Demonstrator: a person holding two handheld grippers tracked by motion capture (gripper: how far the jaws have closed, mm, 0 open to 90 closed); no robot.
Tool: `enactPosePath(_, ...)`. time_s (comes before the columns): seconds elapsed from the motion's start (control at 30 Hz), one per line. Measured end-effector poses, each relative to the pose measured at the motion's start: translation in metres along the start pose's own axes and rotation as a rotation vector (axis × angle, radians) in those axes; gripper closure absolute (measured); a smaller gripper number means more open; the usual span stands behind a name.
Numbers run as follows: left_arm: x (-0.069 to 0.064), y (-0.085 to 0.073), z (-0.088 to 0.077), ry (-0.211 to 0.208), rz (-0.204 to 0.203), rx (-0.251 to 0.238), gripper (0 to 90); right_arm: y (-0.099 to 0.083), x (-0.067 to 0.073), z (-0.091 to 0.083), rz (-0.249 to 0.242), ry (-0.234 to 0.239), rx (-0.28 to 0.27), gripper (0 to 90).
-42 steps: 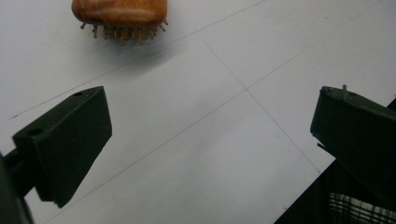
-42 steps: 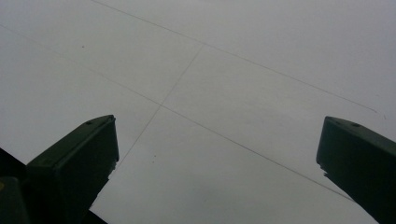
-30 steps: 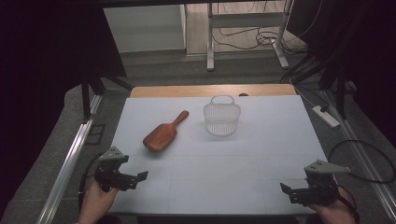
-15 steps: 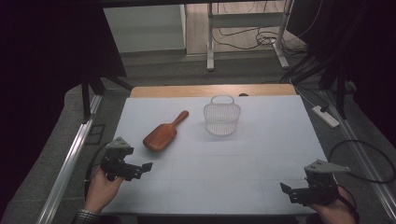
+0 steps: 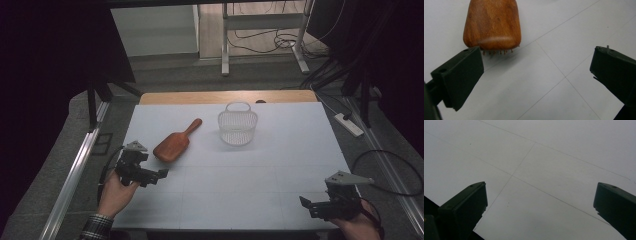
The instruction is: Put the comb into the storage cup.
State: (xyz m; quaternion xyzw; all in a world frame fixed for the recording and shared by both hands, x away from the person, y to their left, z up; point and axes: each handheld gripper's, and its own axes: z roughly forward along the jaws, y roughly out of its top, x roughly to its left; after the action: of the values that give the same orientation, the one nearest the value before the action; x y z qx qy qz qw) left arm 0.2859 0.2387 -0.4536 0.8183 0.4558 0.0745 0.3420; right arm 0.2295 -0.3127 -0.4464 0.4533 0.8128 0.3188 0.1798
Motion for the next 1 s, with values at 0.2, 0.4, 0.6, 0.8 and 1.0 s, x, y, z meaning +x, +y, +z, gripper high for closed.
enactPosePath(0.2, 0.003, 0.009, 0.006, -0.002, -0.006, 0.013, 0.0, 0.000, 0.000, 0.000, -0.002, -0.001, 0.006, 0.0)
enactPosePath(0.4, 0.005, 0.021, 0.014, -0.012, 0.006, 0.018, 0.0, 0.000, 0.000, 0.001, -0.007, 0.005, 0.005, 0.0)
enactPosePath(0.6, 0.006, 0.032, 0.022, -0.025, 0.032, 0.029, 0.0, 0.000, 0.000, 0.000, 0.000, 0.007, 0.002, 0.0)
enactPosePath(0.8, 0.006, 0.042, 0.033, -0.031, 0.058, 0.053, 0.0, 0.000, -0.001, 0.000, 0.002, 0.008, 0.003, 0.0)
enactPosePath(1.0, 0.008, 0.051, 0.042, -0.034, 0.066, 0.062, 0.0, 0.000, 0.000, 0.001, -0.001, 0.009, 0.006, 0.0)
